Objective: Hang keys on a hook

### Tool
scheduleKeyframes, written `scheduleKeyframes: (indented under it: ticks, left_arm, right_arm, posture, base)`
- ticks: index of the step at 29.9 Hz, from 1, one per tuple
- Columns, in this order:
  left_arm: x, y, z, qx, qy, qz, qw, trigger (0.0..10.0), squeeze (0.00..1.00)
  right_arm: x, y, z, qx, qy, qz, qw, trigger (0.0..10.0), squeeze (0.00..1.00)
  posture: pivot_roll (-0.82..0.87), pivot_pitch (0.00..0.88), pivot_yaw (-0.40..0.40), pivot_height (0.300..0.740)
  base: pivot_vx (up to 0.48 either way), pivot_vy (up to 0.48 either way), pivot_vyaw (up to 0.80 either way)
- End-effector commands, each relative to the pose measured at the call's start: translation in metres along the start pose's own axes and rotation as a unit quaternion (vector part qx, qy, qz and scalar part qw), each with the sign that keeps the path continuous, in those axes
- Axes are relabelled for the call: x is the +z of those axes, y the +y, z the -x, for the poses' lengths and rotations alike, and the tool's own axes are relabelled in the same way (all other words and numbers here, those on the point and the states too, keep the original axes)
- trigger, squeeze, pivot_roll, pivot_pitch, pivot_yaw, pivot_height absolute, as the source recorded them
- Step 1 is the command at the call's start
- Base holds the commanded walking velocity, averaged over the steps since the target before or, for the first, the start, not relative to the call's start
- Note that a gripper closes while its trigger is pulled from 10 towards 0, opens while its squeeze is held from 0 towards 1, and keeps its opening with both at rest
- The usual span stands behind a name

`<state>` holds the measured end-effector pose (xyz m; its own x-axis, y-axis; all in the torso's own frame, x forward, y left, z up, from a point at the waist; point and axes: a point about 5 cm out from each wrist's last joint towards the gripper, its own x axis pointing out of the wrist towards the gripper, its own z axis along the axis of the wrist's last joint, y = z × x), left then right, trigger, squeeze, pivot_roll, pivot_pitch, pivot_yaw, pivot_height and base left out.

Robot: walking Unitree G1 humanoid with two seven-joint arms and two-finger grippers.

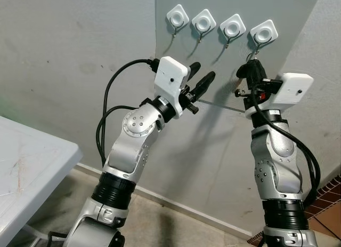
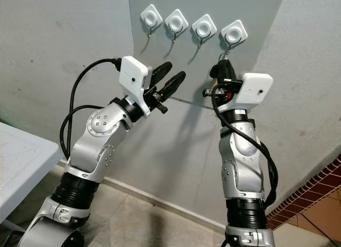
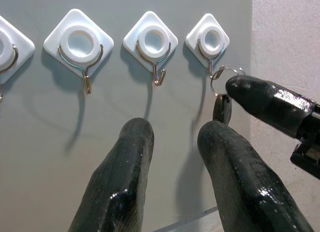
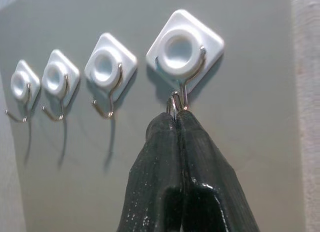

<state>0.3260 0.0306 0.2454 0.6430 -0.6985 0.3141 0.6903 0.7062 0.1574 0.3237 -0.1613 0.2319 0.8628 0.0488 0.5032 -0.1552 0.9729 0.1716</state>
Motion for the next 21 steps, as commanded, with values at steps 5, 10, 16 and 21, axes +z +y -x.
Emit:
scheduleKeyframes:
  ticks: [5,10,16,21]
  left_arm:
    - [0.0035,-0.0035,-0.0011,-0.01,-0.003,-0.003,1.0,10.0,0.0]
    - [0.0046,-0.0031,-0.0011,-0.009,-0.004,-0.001,1.0,10.0,0.0]
    - [0.005,-0.0029,-0.0013,-0.008,-0.005,0.0,1.0,10.0,0.0]
    - [0.0068,-0.002,-0.0018,-0.004,-0.008,0.002,1.0,10.0,0.0]
  right_arm:
    - [0.0134,-0.0008,-0.0054,0.003,-0.026,-0.019,0.999,10.0,0.0]
    - [0.0147,-0.0003,-0.0061,0.011,-0.027,-0.02,0.999,10.0,0.0]
    - [0.0137,-0.0005,-0.0065,0.001,-0.023,-0.069,0.997,10.0,0.0]
    - [0.0056,-0.0058,-0.0044,-0.03,-0.005,-0.158,0.987,10.0,0.0]
  posture:
    - [0.1,0.046,-0.026,0.74]
    - [0.1,0.046,-0.026,0.74]
    - [0.1,0.045,-0.028,0.74]
    - [0.1,0.042,-0.031,0.74]
  base:
    - [0.0,0.0,0.0]
    - [0.0,0.0,0.0]
    - [0.0,0.0,0.0]
    - [0.0,0.0,0.0]
